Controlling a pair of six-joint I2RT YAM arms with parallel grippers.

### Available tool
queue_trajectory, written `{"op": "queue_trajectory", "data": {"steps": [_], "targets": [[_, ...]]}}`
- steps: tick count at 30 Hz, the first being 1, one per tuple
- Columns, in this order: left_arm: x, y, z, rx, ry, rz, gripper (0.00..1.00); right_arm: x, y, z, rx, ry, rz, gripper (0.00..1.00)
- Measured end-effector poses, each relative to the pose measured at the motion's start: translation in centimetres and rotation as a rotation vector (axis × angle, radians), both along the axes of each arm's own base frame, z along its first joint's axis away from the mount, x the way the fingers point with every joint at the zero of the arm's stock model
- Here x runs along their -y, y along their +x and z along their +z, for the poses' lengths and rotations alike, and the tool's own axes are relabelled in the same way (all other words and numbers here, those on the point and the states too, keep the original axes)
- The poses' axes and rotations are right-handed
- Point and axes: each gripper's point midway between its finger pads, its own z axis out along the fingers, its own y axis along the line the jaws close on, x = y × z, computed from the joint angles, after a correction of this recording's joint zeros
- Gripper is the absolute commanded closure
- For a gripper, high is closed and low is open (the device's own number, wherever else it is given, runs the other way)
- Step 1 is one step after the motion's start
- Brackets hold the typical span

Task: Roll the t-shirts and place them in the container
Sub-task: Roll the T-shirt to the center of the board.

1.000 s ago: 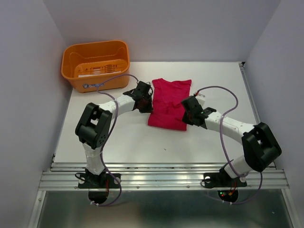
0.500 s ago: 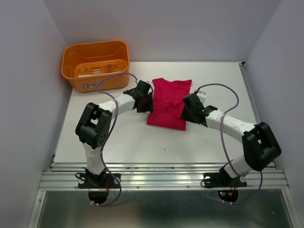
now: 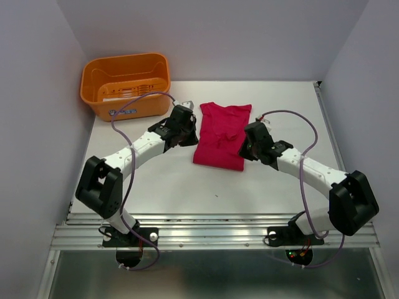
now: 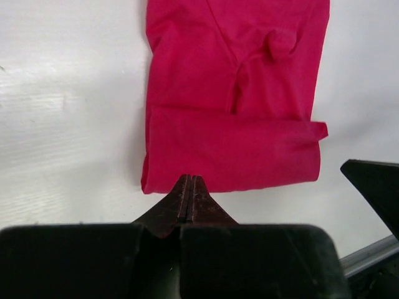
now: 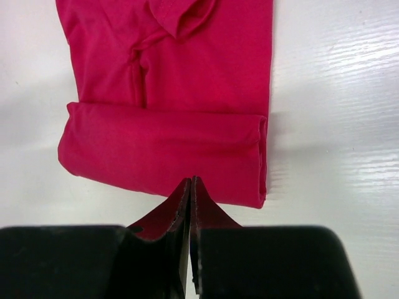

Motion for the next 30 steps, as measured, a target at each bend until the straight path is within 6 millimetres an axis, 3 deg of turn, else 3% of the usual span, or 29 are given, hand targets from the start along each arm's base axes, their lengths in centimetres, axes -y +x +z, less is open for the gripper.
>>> {"op": "queue_trajectory", "data": {"steps": [5,9,16,23,30], "targets": [[1.0,-1.6,-3.9,-0.096,0.014,-0.036,1.0,-0.6,0.4,-2.0,-0.042,-0.001,-0.001,0.96],[1.3,-1.4,-6.0,-0.129,0.025,-0.034,1.0,-0.4,0.6,-4.4,-0.087,-0.038,-0.012,0.98],[1.4,-0.7,-11.2,-0.192,0.084,-0.017,1.0,1.7,1.5,-8.3,-0.149,-0.135,-0.08,0.99],[1.2,-0.5,-9.2,-0.158,0.081,-0.016,1.0,1.5,2.1,-6.5,-0.111,-0.162,-0.036,0.91],[3.1,-1.6,-3.5,-0.08,-0.037,-0.076,1.0,-1.4,2.0,-2.2,-0.025,-0.071,0.041,0.9]]}}
